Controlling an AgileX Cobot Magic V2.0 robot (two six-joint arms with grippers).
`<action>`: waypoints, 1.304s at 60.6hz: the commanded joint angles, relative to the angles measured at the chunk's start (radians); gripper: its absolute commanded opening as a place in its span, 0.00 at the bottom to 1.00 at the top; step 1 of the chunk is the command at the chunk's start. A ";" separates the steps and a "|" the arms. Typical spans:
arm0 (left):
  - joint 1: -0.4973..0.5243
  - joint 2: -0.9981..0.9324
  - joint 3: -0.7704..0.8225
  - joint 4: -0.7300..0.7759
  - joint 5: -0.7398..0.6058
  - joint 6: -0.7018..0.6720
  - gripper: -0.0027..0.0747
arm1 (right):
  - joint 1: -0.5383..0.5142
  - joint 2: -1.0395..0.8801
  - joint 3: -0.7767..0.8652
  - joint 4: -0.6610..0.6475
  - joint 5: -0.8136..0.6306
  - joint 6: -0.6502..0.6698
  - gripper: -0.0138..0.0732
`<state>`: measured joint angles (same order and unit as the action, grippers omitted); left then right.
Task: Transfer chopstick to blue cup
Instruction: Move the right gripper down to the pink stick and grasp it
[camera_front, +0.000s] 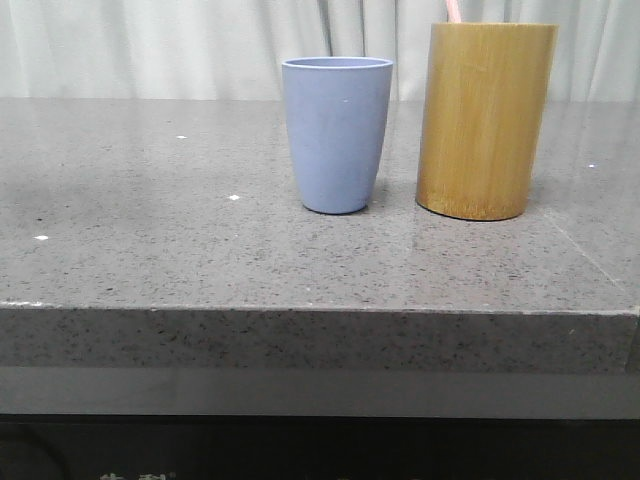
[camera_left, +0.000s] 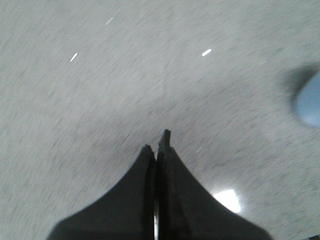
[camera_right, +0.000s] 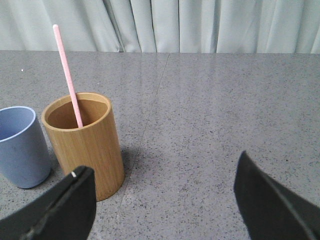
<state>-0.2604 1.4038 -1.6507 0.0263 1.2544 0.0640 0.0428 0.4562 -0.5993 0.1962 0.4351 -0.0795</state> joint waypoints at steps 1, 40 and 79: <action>0.070 -0.113 0.090 -0.019 -0.098 -0.024 0.01 | -0.006 0.013 -0.033 0.009 -0.080 -0.004 0.82; 0.178 -0.912 0.982 -0.035 -0.737 -0.036 0.01 | -0.006 0.013 -0.033 0.009 -0.081 -0.004 0.82; 0.178 -1.238 1.184 -0.045 -0.769 -0.036 0.01 | 0.070 0.327 -0.169 0.008 -0.243 -0.045 0.82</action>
<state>-0.0844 0.1536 -0.4402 -0.0094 0.5743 0.0355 0.0770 0.6984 -0.6813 0.1962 0.2991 -0.0890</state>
